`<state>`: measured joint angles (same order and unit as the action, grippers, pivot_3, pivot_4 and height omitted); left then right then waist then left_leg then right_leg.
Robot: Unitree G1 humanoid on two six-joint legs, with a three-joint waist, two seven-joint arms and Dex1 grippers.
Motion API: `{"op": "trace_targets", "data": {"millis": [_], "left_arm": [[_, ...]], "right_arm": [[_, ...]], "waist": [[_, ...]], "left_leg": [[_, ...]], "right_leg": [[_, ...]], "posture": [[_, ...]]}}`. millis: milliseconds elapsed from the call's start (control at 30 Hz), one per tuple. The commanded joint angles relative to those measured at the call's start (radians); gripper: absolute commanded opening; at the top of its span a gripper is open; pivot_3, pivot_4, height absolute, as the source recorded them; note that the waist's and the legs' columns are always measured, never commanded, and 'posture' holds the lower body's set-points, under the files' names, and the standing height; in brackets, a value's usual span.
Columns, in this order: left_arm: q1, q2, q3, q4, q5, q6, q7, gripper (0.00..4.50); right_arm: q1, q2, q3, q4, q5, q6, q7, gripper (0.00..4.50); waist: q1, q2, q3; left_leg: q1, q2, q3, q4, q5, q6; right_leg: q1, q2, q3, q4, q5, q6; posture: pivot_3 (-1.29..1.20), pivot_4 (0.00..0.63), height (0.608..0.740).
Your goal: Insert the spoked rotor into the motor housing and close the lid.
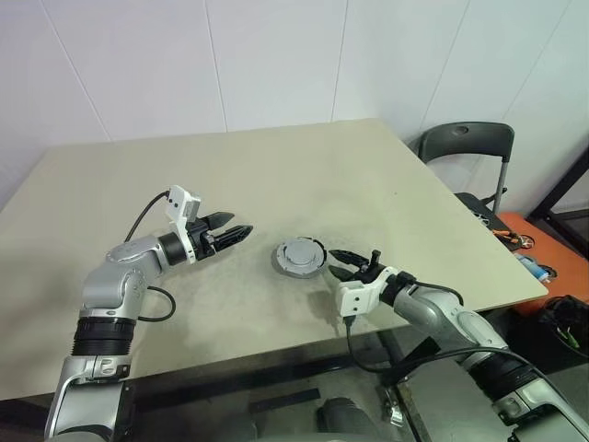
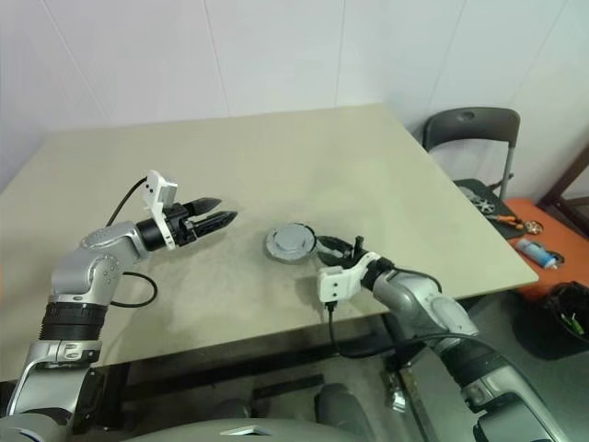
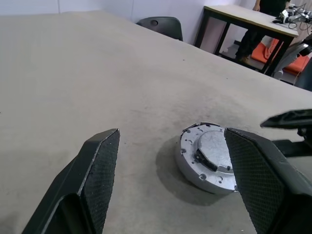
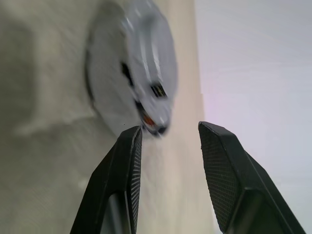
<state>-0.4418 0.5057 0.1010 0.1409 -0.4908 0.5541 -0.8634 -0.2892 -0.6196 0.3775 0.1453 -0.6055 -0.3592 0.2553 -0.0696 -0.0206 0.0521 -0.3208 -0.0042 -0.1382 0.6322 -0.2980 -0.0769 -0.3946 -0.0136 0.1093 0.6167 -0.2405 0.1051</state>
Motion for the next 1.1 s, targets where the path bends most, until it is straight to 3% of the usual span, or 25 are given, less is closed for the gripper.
{"op": "trace_targets", "data": {"millis": [33,167,267,367,500,733,833,933,1100], "left_arm": [[-0.011,0.0,0.009,-0.027,0.001,-0.02,0.003,3.64],[-0.004,0.002,0.009,-0.038,0.0,-0.015,0.003,3.64],[-0.005,0.001,0.007,-0.037,0.001,-0.013,0.004,3.64],[-0.011,0.0,0.004,-0.034,0.002,-0.013,0.005,3.64],[-0.016,-0.002,0.002,-0.028,0.004,-0.015,0.006,3.64],[-0.011,-0.004,0.001,-0.04,0.001,-0.012,0.013,3.64],[-0.007,0.001,0.008,-0.048,-0.004,-0.007,0.017,3.64],[-0.001,0.004,0.011,-0.051,-0.005,-0.006,0.019,3.64],[0.0,-0.001,0.011,-0.055,-0.005,-0.005,0.026,3.64]], "right_arm": [[-0.031,0.105,-0.15,-0.068,0.309,0.238,0.154,1.95],[-0.021,0.191,-0.171,-0.253,0.563,0.643,0.381,1.95],[-0.05,0.259,-0.184,-0.39,0.748,0.928,0.448,1.95],[-0.106,0.285,-0.197,-0.443,0.843,1.087,0.471,1.95],[-0.161,0.297,-0.172,-0.401,0.843,1.113,0.441,1.95],[-0.212,0.342,-0.141,-0.18,0.745,1.0,0.336,1.95],[-0.261,0.372,-0.196,-0.072,0.742,0.984,0.273,1.37],[-0.281,0.392,-0.21,-0.064,0.768,1.006,0.279,0.35],[-0.287,0.422,-0.239,-0.079,0.791,1.033,0.262,0.35]], "waist": [[-0.003,0.0,0.0],[0.001,0.0,0.0],[0.001,0.001,0.001],[0.002,0.003,0.002],[0.005,0.003,0.002],[0.001,0.003,0.002],[0.0,0.004,0.003],[0.001,0.004,0.003],[-0.001,0.004,0.003]], "left_leg": [[0.0,0.0,0.0,0.0,0.0,0.0],[0.0,0.0,-0.002,-0.001,0.0,0.0],[-0.001,0.0,-0.002,-0.001,0.0,0.0],[-0.001,0.0,-0.002,-0.001,0.0,0.0],[-0.001,0.0,-0.002,0.0,0.0,0.0],[-0.003,0.0,-0.001,-0.002,0.0,0.0],[-0.004,0.0,-0.001,-0.002,0.0,0.0],[-0.004,0.0,-0.001,-0.002,0.0,0.0],[-0.005,0.0,-0.001,-0.002,0.0,0.0]], "right_leg": [[0.0,0.0,0.0,0.0,0.0,0.0],[0.0,0.0,0.0,0.001,0.001,-0.001],[-0.002,0.0,-0.001,0.001,0.001,0.0],[-0.002,0.0,-0.001,0.002,0.001,0.0],[-0.002,0.0,-0.001,0.001,0.0,0.0],[-0.004,0.0,-0.001,0.0,0.001,0.001],[-0.005,0.0,-0.001,0.001,0.003,0.003],[-0.006,0.0,-0.001,0.001,0.003,0.003],[-0.007,0.0,-0.001,0.001,0.005,0.0]], "posture": [[0.0,0.0,0.74],[0.0,0.0,0.74],[0.0,0.0,0.74],[0.0,0.0,0.74],[0.0,0.0,0.74],[0.0,0.0,0.74],[0.0,0.0,0.74],[0.0,0.0,0.74],[0.0,0.0,0.74]]}}
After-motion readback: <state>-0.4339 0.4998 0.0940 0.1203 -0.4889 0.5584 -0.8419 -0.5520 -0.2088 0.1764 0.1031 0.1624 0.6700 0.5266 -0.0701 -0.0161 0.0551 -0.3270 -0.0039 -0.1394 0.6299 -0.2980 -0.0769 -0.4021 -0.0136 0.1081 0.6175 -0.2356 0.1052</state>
